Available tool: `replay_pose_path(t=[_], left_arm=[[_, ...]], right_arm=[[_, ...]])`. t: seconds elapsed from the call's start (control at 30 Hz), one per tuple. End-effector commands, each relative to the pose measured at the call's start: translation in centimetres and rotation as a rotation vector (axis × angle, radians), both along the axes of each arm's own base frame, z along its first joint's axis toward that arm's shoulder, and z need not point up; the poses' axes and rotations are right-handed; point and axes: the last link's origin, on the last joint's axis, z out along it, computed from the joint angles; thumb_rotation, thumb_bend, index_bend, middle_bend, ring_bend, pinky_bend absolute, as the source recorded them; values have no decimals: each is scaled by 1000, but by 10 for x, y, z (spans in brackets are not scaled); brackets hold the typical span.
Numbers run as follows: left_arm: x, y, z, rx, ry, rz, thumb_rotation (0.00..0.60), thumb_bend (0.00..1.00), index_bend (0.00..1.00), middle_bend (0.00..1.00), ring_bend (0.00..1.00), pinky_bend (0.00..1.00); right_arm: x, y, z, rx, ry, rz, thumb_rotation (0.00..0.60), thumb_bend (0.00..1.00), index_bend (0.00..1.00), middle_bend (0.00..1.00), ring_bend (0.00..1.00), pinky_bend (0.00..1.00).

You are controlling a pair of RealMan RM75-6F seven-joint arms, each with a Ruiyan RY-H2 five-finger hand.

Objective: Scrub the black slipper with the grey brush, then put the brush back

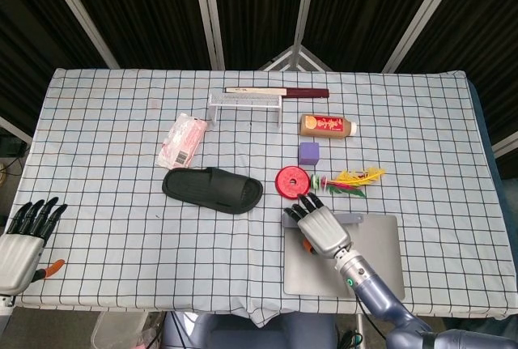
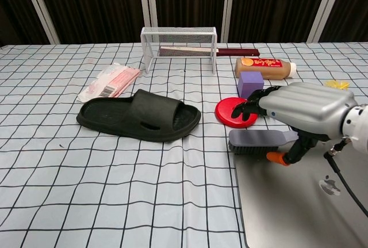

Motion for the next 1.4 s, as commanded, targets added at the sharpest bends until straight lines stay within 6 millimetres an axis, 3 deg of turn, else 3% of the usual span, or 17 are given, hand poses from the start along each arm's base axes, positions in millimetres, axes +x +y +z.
replay_pose_path(t=[0.03, 0.6, 0.87, 1.03, 1.23, 1.4], left_arm=[[1, -1, -1, -7, 4, 0, 600, 98, 0, 0, 0, 0], [1, -1, -8, -25, 20, -1, 600, 126, 0, 0, 0, 0], [1, 0, -9, -33, 18, 1, 600, 130, 0, 0, 0, 0], [0, 0, -11, -40, 22, 2, 600, 246, 0, 0, 0, 0], [0, 1, -14, -58, 30, 3, 600, 311, 0, 0, 0, 0], [0, 1, -14, -62, 32, 5, 600, 448, 0, 0, 0, 0]], right_arm=[[-3, 0, -2, 4, 25, 8, 600, 390, 180, 241, 90, 115], [-13, -18, -5, 6, 108, -6, 600, 396, 212, 273, 115, 130], [-12, -22, -6, -3, 113, -2, 600, 404, 352, 376, 201, 230], [-12, -22, -10, 3, 123, 4, 600, 405, 369, 386, 208, 243], [-13, -23, -16, 17, 119, -4, 600, 421, 401, 412, 239, 342], [-12, -22, -17, 11, 106, -9, 600, 423, 438, 439, 297, 426]])
